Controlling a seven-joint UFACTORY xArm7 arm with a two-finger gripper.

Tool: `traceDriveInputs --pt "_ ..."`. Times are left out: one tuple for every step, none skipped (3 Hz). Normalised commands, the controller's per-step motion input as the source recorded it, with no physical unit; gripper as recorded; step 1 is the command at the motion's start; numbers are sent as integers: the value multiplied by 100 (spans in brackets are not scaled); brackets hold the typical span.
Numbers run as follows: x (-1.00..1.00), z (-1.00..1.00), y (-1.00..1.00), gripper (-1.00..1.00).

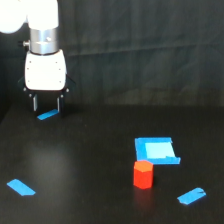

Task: Pick up the red object from the table

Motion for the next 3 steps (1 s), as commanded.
traceDriveInputs --pt "1 -11 -5 100" --pt "46 -18 -32 96" --pt "81 -13 -56 100"
